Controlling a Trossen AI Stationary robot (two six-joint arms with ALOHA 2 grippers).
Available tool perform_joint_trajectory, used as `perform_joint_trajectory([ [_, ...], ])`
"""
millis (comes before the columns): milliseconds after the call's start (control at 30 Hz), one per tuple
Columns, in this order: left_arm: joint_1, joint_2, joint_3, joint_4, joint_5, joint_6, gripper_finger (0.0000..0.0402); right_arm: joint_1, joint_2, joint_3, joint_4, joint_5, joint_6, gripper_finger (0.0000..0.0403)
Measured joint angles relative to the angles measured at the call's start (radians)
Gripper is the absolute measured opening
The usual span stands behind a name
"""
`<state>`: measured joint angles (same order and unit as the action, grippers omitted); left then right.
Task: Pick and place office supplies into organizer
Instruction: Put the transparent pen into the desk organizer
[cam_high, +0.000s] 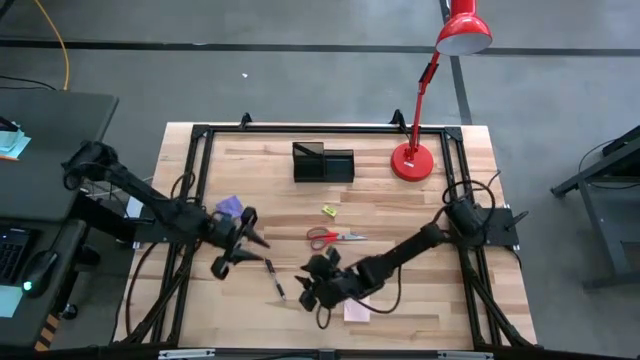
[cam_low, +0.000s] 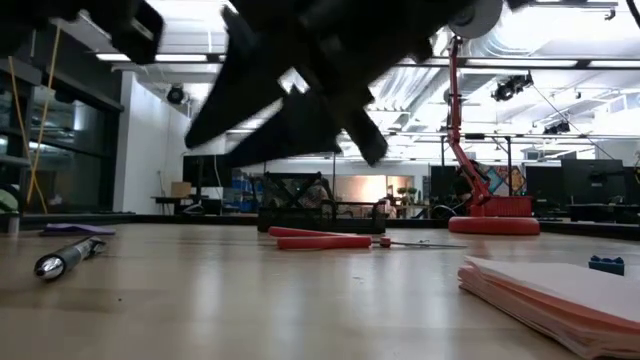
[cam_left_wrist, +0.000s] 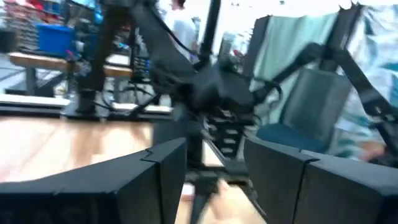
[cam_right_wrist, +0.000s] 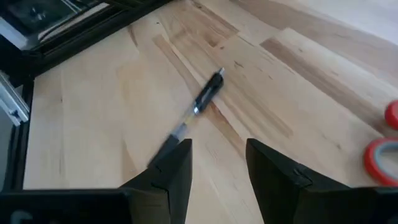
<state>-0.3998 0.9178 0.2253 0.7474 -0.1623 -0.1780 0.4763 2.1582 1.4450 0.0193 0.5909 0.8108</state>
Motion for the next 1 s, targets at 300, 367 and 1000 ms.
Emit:
perform_joint_trajectory([
  [300,-0.349,-0.007,0.0,-0.018,-0.244,0.069,0.0154,-0.054,0.0,0.335,-0.422,-0.094,0.096,0.0144],
  [367,-0.425,-0.007,0.0,0.002,-0.278,0.098,0.0154,-0.058,0.0,0.379,-0.464,-0.093,0.111,0.0144],
  [1000,-0.772,-0.025,0.0,0.207,-0.385,0.301,0.0154,-0.064,0.179,0.473,-0.426,-0.23,0.288,0.0144],
])
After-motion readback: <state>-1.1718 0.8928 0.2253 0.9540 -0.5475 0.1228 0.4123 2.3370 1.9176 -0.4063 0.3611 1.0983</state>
